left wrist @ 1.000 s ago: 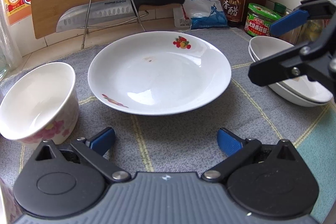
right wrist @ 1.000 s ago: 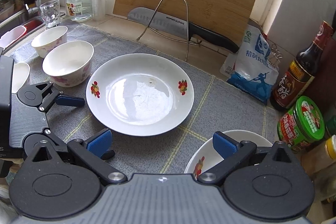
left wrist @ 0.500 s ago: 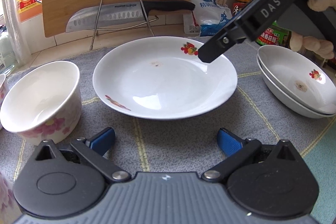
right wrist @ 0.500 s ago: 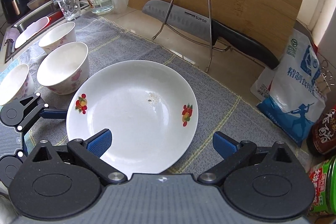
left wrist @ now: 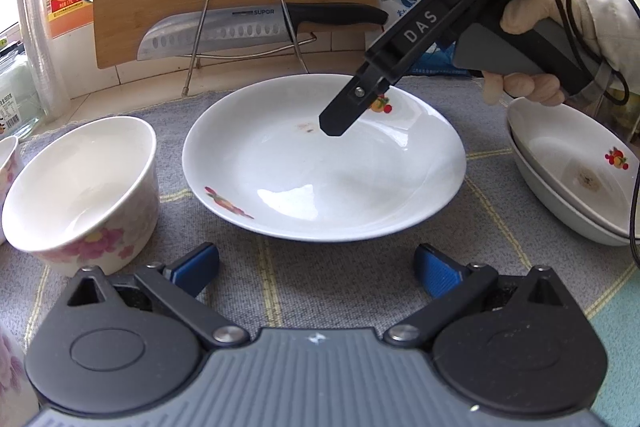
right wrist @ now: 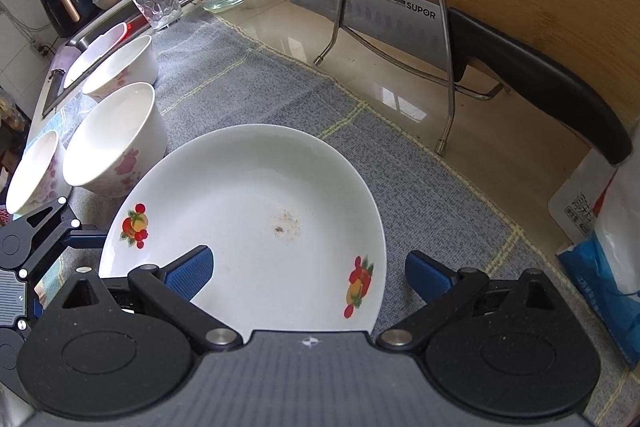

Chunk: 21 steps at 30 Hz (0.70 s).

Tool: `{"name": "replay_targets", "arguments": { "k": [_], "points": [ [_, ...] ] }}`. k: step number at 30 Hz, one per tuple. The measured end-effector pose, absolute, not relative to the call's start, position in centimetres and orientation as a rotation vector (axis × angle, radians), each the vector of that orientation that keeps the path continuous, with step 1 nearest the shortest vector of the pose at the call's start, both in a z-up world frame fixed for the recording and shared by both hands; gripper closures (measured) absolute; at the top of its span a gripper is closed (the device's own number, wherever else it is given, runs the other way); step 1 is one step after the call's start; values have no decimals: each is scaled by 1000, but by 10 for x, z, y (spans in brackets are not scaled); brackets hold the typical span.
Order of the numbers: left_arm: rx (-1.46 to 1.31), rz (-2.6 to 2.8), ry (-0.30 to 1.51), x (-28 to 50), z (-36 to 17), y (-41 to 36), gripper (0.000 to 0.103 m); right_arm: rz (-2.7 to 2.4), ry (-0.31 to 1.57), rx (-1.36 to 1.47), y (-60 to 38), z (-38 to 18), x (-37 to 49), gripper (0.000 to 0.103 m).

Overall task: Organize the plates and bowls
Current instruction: 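Grip the flower-print plate rim with the right tool and lift it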

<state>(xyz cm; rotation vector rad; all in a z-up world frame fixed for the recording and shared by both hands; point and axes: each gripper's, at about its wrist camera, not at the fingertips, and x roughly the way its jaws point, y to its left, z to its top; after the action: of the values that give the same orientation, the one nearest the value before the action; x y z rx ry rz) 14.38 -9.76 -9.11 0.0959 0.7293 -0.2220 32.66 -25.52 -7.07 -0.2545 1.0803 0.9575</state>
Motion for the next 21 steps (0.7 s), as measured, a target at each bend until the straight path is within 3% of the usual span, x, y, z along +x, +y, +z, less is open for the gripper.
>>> {"name": "replay_targets", "arguments": {
  "k": [21],
  "points": [
    [83, -214, 724, 146, -91, -96, 3, 1129, 1098, -228, -230, -76, 352, 8]
  ]
}}
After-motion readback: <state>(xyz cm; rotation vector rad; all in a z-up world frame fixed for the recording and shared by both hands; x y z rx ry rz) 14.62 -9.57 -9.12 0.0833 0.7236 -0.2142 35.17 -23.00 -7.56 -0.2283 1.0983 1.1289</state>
